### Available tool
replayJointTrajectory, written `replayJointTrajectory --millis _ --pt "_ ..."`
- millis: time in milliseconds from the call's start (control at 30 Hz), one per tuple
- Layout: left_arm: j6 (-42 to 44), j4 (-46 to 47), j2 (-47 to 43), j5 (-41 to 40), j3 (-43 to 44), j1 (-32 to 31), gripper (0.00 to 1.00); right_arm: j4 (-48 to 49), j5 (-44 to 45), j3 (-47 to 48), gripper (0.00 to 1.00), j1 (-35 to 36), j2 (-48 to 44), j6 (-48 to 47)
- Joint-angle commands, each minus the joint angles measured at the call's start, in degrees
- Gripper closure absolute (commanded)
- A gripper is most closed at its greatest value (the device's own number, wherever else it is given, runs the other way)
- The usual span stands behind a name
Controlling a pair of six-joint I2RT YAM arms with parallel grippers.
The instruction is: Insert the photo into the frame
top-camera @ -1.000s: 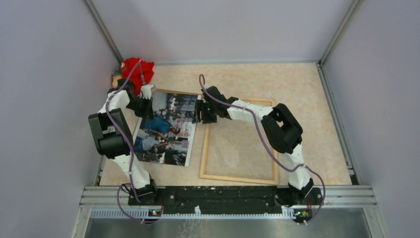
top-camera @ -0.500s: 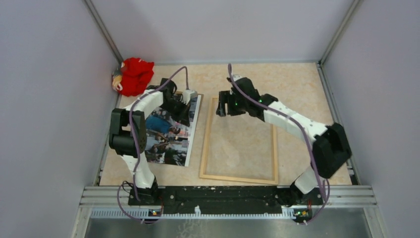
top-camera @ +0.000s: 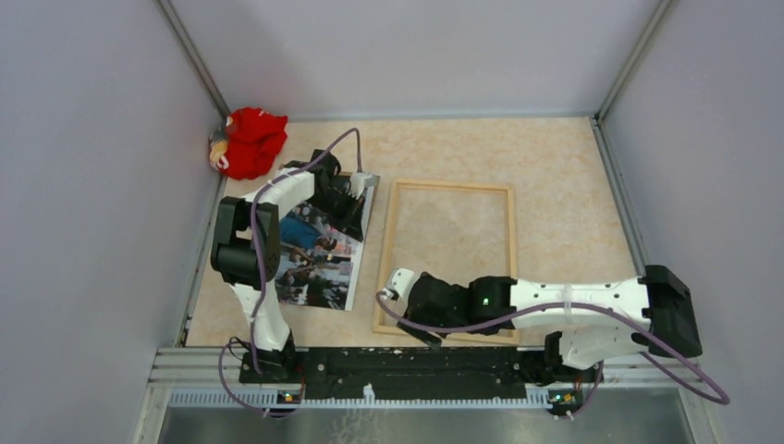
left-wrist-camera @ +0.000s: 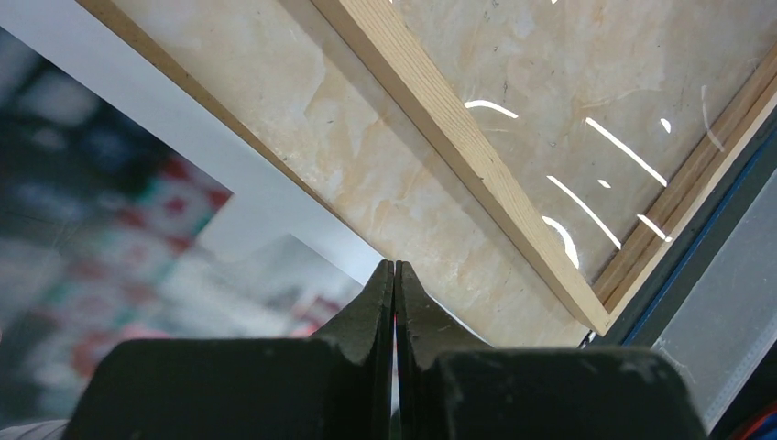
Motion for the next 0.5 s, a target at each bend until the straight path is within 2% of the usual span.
replayJointTrajectory --millis 0,267,467 --pt "-0.4 1.2 0.1 0.3 0.2 -0.4 0.94 -0.6 6.2 -0.2 0.27 3.7 4.1 -4.0" --pt "-0.7 1.6 -0.9 -0.6 -1.1 -0.4 0.94 6.5 13.4 -1.2 0.31 4.6 8.5 -9.1" --pt "-0.8 1.5 -1.0 -1.3 -1.2 -0.3 0.94 11.1 11.8 -2.7 0.31 4.6 9.6 -10.9"
